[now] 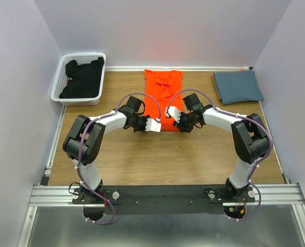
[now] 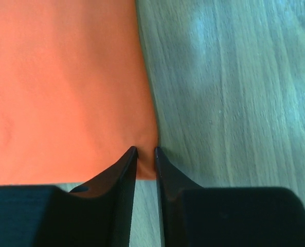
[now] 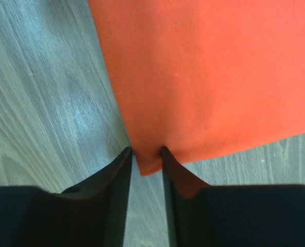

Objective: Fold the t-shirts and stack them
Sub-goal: Fold the tshirt

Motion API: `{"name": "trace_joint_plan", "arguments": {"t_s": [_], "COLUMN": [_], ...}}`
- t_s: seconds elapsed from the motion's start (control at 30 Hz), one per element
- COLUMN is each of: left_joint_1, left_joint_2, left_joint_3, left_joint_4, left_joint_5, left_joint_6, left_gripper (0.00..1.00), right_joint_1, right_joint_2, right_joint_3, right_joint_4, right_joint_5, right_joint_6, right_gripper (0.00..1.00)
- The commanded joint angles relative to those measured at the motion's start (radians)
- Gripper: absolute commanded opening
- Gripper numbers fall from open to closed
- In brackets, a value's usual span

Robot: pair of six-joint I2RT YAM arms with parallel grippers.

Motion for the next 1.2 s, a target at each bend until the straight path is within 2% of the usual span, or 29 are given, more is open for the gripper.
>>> {"name": "trace_joint_plan", "arguments": {"t_s": [0.0, 0.03, 0.1, 0.17, 0.3, 0.47, 0.67, 0.87, 1.0, 1.17], "left_joint_1": [-0.005, -0.005, -0.005, -0.005, -0.005, 0.001, 0.013, 0.012, 0.007, -0.059], "left_joint_2": [0.048, 0.047, 0.036, 0.022, 0.022, -0.037, -0.109, -0.185, -0.270, -0.410], "left_joint_3": [0.018, 0.019, 0.007, 0.003, 0.027, 0.056, 0.167, 0.231, 0.198, 0.128], "left_joint_4": [-0.060, -0.057, -0.016, -0.014, -0.069, -0.096, -0.165, -0.273, -0.329, -0.402], "left_joint_5": [-0.037, -0.037, -0.037, -0.036, -0.036, -0.016, 0.018, 0.030, 0.047, 0.027], "left_joint_6": [0.007, -0.002, -0.025, -0.022, -0.022, -0.065, -0.123, -0.141, -0.155, -0.137], "left_gripper": [0.22, 0.22, 0.09, 0.03, 0.00, 0.00, 0.00, 0.00, 0.00, 0.00], "right_joint_1": [0.008, 0.008, 0.008, 0.008, 0.008, 0.006, 0.006, 0.006, 0.006, 0.021], "right_joint_2": [0.066, 0.072, 0.080, 0.077, 0.062, -0.012, -0.078, -0.127, -0.185, -0.317], "right_joint_3": [-0.041, -0.040, -0.038, -0.035, -0.020, 0.045, 0.176, 0.253, 0.275, 0.237], "right_joint_4": [-0.022, -0.022, -0.022, -0.022, -0.028, -0.067, -0.156, -0.261, -0.347, -0.465], "right_joint_5": [0.034, 0.035, 0.042, 0.048, 0.064, 0.059, 0.068, 0.077, 0.056, -0.025], "right_joint_6": [-0.033, -0.033, -0.033, -0.030, -0.027, 0.031, 0.067, 0.081, 0.093, 0.114], "right_gripper": [0.32, 0.30, 0.25, 0.18, 0.01, 0.01, 0.01, 0.01, 0.01, 0.00]}}
